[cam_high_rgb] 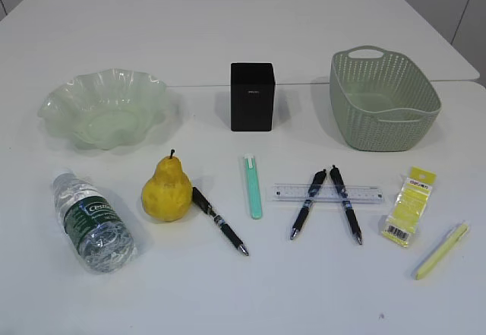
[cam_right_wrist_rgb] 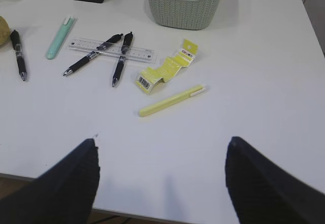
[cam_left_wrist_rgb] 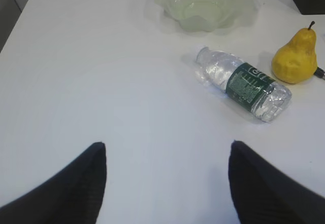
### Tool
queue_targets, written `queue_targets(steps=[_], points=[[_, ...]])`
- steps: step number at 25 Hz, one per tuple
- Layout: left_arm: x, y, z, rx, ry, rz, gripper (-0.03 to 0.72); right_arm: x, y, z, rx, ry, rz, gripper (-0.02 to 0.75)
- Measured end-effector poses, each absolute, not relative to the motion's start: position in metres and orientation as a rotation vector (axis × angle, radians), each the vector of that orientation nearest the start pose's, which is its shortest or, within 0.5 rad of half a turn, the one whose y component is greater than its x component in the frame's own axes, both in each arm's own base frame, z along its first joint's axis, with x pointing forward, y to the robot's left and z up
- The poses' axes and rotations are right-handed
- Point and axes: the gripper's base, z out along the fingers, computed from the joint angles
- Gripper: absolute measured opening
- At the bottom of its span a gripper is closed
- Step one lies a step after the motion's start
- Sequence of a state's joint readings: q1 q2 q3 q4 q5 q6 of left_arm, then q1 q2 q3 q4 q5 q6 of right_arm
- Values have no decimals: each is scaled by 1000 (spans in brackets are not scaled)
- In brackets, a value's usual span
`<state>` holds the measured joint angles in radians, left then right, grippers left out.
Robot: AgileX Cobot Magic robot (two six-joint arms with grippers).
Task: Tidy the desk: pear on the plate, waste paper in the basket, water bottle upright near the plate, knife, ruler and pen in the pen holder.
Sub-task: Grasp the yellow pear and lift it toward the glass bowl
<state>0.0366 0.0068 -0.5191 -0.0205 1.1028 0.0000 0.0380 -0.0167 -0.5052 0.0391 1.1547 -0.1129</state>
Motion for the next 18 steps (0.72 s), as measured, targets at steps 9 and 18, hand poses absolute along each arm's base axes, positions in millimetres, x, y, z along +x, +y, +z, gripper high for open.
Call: queue_targets(steps=[9, 18], points=[[-8, -2, 279, -36, 2074, -2, 528, -12, 3, 271, -164, 2109, 3, 575], [-8, -2, 279, -36, 2074, -2, 528, -12, 3, 271, -164, 2109, 3, 575]])
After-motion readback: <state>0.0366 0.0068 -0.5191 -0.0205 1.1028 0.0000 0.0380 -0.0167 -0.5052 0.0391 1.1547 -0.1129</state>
